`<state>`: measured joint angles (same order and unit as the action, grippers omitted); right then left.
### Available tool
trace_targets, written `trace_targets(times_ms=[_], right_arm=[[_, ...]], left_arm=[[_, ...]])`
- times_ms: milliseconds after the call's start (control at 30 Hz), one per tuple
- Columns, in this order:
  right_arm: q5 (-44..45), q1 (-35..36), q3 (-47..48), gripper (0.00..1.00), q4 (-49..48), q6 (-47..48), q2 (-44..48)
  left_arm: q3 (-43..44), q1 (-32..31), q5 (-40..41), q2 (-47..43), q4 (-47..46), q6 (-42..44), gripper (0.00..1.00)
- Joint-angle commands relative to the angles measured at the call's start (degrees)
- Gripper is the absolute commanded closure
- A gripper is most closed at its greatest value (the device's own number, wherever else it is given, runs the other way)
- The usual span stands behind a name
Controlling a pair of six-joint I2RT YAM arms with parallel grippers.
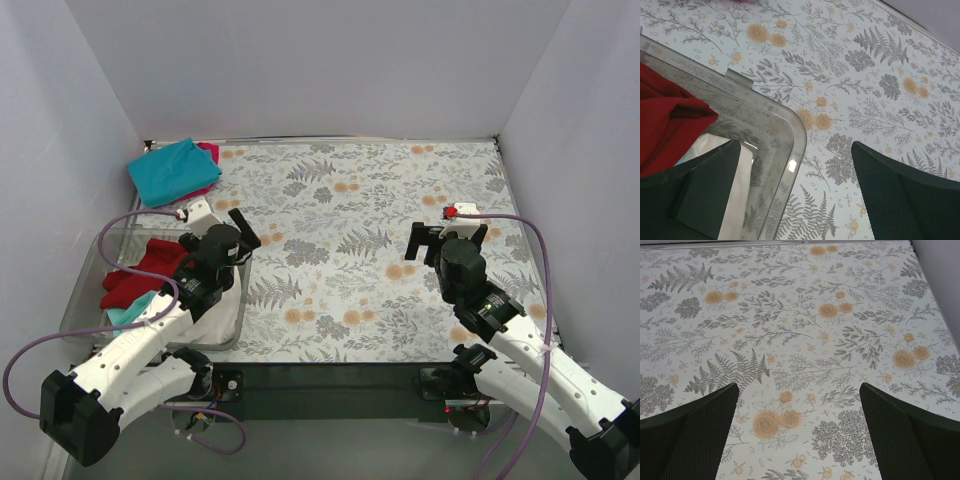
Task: Fold and stack the t-shirts
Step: Grab the tshirt from the pile
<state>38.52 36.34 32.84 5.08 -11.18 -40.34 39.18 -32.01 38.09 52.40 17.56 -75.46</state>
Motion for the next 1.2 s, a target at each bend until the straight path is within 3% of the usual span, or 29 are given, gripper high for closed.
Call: trace_targets(times_ms=[0, 233, 433, 600, 733, 967, 1167], right_arm=[[1.47, -0.21, 0.03, 0.02, -0.78, -0.25, 0.17], [0.51, -0.21, 0.65, 0.02, -0.95, -0.77, -0.27], [-1.87, -0.30, 2.49, 0.02, -1.65, -1.21, -1.76], [-4.15, -0.30, 2.76, 0.02, -3.06, -1.56, -2.11], [-4.51, -0.30, 2.58, 0.02, -3.15, -1.56, -1.50], [-4.68, -0.48, 2.14, 0.01, -3.41, -1.56, -0.36], [-4.51, -0.56, 1.44, 0.02, -3.68, -1.74, -0.27]], left_arm=[[1.52, 0.11, 5.14, -1.34, 1.25, -0.56, 0.14], [1.08, 0.19, 16.29, -0.46, 6.60, -5.84, 0.09], [-0.50, 1.15, 20.45, -1.78, 8.90, -6.29, 0.09], [-4.11, 9.23, 9.48, 0.76, 0.64, -0.92, 0.09], [-3.15, 16.61, 7.44, 5.60, 0.98, -1.44, 0.09], [-2.62, 22.25, 3.76, 11.04, 0.11, -0.21, 0.15], [-3.14, 22.87, 1.38, 13.25, 0.20, -0.30, 0.23]])
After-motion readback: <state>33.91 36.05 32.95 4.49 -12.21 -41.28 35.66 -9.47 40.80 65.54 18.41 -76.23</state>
